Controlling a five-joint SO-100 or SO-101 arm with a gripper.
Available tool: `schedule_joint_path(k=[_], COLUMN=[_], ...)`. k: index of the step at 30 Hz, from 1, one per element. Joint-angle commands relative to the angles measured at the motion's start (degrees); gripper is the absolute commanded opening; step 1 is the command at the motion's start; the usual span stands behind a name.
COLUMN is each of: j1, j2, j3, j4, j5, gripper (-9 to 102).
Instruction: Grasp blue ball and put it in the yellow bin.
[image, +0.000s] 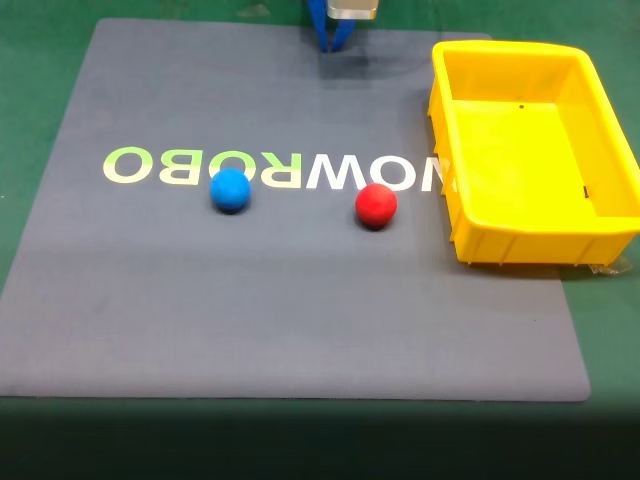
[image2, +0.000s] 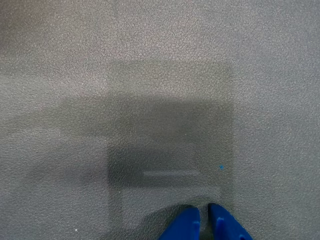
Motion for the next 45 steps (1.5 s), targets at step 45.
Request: schedule_joint_path(k=[45], j1=[1.49], j2=[0.79], j3=[1.76], j4=[0.0], j5=[-0.97], gripper=[1])
